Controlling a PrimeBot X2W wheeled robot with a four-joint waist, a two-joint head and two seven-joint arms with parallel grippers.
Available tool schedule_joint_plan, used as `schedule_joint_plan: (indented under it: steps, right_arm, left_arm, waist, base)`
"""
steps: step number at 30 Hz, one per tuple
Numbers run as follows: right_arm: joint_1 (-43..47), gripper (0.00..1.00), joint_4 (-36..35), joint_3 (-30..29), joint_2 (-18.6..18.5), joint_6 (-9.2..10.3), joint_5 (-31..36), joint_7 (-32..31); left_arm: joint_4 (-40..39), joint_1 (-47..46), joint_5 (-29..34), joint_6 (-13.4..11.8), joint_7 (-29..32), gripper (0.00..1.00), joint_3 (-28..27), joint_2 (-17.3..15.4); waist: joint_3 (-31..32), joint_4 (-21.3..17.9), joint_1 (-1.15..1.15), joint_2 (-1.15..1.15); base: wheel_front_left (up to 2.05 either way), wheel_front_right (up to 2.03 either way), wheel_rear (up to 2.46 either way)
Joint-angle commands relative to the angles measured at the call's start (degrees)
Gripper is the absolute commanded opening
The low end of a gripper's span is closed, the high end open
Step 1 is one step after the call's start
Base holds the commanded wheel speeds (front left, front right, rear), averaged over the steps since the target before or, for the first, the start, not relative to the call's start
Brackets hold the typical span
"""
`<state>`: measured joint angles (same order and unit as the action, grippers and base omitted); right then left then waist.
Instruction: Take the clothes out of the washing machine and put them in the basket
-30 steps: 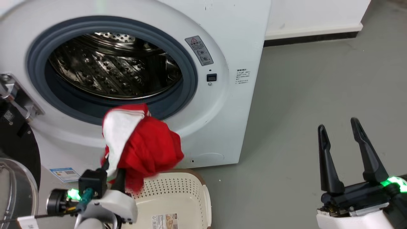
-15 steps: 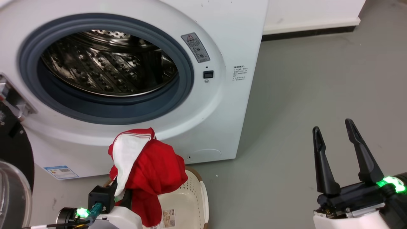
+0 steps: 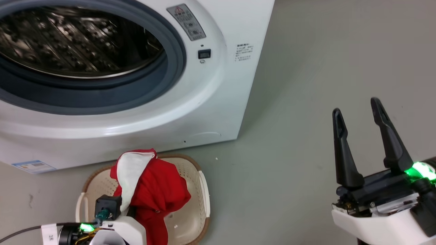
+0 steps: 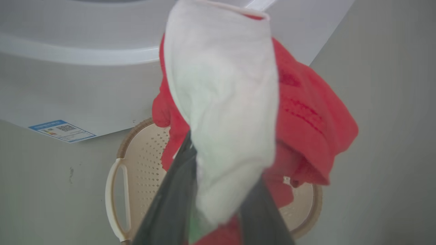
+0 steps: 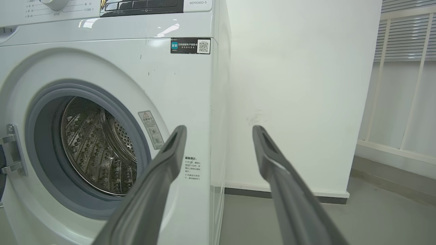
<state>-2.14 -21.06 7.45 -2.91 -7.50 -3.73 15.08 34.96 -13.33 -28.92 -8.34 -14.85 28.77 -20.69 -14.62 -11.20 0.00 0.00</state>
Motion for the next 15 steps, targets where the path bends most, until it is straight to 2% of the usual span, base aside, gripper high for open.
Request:
schedule_joint_plan:
  steps: [1,15]
  right_arm:
    - [-1.2,1.00,-0.3,0.2,0.0,0.02,-0.1,0.1]
    - [-7.5,1.00,-1.3,0.7,0.0,0.02,-2.6,0.1]
  left_arm:
    - [1.3,-1.5,0.3,0.5,-0.4,0.00,-0.2,0.4]
    - [22.3,-13.8,2.0,6.5,-0.5,0.00,1.5,2.5]
  waist:
    - [-2.7,-1.3,0.00,0.00]
    - [-13.7,-4.3,0.00,0.00]
  base:
    - [0.00,0.00,0.00]
    - [0.00,0.00,0.00]
